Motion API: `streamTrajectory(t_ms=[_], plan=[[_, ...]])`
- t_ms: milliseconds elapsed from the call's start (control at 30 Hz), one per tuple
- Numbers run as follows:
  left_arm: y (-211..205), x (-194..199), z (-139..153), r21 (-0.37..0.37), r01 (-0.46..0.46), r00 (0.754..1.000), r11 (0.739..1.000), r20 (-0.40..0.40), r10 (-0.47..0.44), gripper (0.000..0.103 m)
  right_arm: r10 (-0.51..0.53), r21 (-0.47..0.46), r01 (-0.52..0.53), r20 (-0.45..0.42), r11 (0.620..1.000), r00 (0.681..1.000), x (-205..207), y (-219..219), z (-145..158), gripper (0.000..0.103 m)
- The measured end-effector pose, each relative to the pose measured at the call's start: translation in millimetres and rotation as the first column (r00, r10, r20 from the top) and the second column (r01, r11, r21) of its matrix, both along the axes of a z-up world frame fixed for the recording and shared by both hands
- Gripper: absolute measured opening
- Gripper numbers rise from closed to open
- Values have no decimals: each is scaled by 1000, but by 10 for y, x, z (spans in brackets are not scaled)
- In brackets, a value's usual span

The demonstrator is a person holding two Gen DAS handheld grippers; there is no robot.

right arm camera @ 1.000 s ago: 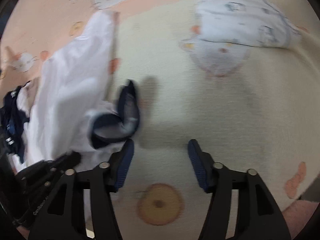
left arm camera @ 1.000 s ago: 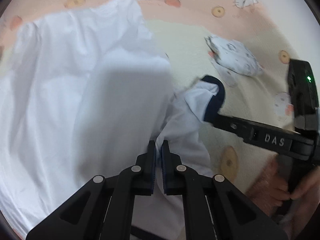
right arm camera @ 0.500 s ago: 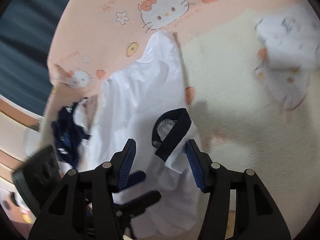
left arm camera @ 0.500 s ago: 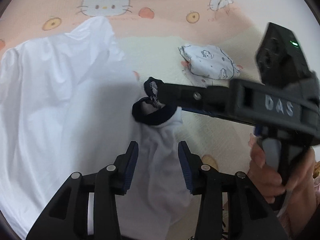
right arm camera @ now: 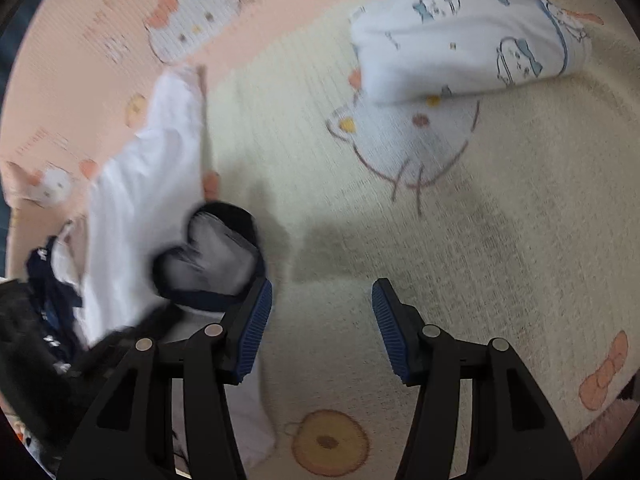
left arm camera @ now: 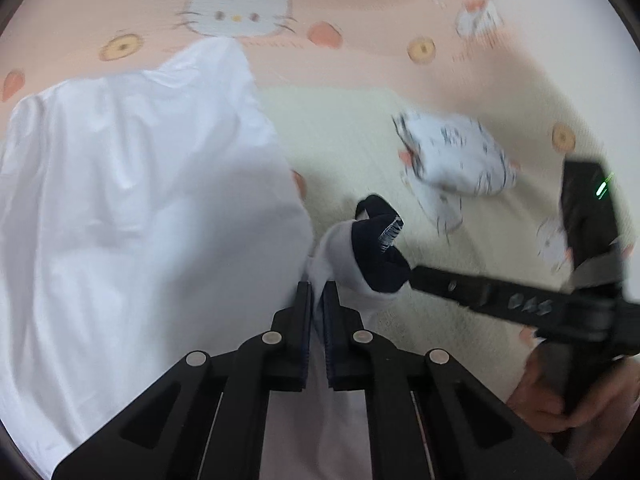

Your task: Fold clothes

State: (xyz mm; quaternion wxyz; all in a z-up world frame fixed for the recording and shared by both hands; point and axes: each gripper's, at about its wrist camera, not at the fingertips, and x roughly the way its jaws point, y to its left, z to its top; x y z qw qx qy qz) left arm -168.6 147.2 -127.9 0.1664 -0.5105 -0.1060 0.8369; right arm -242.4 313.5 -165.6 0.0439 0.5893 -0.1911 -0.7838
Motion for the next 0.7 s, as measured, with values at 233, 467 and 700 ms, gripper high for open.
streamTrajectory(t_ms=[233,467,700], plan=[[-522,37,-4,65,-116,993,991,45,113,5,73,224,-67,-20,972,997,-38,-241,-13,54],[-93,43,32,130,63,996,990,51,-70,7,87,119,-84,-24,989,996,-56,-211,-17,55],[476,-62,-50,69,182,981,981,61,-187,40,-8,-16,8,27,1000,1000,362,133,-32,55]])
